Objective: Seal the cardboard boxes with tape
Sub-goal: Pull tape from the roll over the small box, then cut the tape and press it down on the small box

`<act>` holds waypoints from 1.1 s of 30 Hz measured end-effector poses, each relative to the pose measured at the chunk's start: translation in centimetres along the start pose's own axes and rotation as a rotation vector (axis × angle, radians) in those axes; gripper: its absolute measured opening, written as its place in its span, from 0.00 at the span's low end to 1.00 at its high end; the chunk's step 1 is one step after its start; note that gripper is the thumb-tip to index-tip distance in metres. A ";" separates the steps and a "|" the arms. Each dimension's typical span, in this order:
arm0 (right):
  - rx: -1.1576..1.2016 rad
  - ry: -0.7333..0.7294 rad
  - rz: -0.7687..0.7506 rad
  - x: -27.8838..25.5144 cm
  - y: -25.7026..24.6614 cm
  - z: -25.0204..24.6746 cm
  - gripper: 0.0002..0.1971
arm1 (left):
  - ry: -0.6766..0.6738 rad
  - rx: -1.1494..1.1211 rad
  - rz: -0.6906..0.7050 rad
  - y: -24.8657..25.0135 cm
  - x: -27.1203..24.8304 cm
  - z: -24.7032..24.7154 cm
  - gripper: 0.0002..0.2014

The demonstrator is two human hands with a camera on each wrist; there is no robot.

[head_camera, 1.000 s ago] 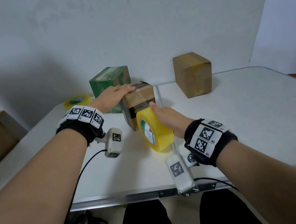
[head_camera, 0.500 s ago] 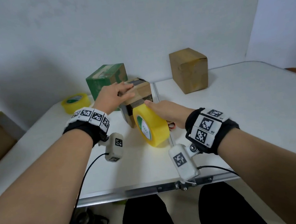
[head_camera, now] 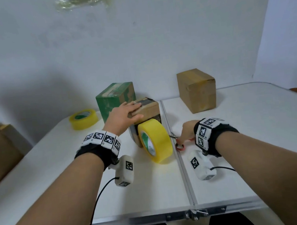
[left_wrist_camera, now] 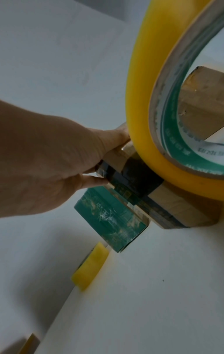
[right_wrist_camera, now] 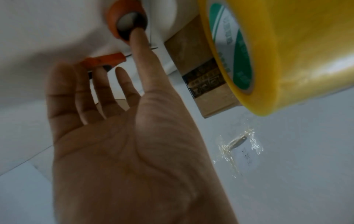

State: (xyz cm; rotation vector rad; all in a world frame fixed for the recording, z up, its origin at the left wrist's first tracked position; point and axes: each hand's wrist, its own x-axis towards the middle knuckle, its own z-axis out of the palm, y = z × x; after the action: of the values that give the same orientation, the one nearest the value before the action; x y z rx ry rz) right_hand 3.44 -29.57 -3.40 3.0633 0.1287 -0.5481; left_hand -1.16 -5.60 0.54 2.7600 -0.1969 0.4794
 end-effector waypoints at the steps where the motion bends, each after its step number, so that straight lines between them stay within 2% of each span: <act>1: 0.004 0.001 -0.029 -0.7 -0.1 0.0 0.23 | -0.005 -0.004 -0.001 0.0 0.0 0.0 0.27; 2: 0.000 -0.043 -0.019 -1.4 -0.4 -0.1 0.22 | -0.010 -0.009 -0.002 0.0 0.0 0.0 0.27; 5: -0.114 0.001 -0.018 -1.1 0.0 0.5 0.25 | -0.009 -0.028 -0.004 0.0 0.0 0.0 0.27; 8: -0.167 0.003 -0.043 1.6 0.9 0.9 0.17 | -0.010 -0.026 -0.003 0.0 0.0 -0.2 0.27; 10: 0.006 0.078 -0.038 0.9 1.6 0.2 0.15 | -0.025 -0.014 0.017 -0.1 0.0 -0.2 0.28; 14: 0.596 0.236 -0.047 -0.2 2.4 -1.2 0.10 | -0.052 -0.092 0.031 -0.5 0.2 -0.4 0.29; 16: 0.807 0.395 -0.142 -0.4 2.1 -2.0 0.09 | -0.077 -0.128 0.047 -0.7 0.5 -0.5 0.28; 18: 0.852 0.544 -0.261 -0.7 1.3 -3.4 0.13 | -0.090 -0.154 0.078 -1.1 1.1 -0.4 0.28; 21: 0.898 0.584 -0.514 -1.6 -0.9 -5.5 0.11 | -0.144 -0.207 0.117 -1.6 1.8 -0.4 0.28; 24: 0.727 0.513 -0.664 -1.5 -2.5 -6.4 0.17 | -0.208 -0.256 0.053 -1.6 2.6 -0.6 0.33; 26: 0.528 0.513 -0.674 -1.1 -3.1 -6.2 0.18 | -0.212 -0.192 0.017 -1.5 3.0 -0.8 0.35; 29: 0.451 0.580 -0.617 -0.7 -3.6 -6.2 0.14 | -0.220 -0.017 0.067 -0.6 3.1 -1.2 0.31; 31: 0.392 0.613 -0.587 -0.8 -4.0 -6.4 0.12 | -0.141 -0.073 0.053 -0.3 2.7 -1.9 0.26; 33: 0.293 0.664 -0.570 -0.9 -4.4 -6.2 0.13 | 0.052 -0.302 -0.141 -0.3 1.8 -2.8 0.17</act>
State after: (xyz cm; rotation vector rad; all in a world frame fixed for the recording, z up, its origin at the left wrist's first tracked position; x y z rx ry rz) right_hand 4.38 -24.99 2.66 3.3257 1.0281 0.5302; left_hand -0.30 -4.49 3.58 2.4439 -0.0554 0.4434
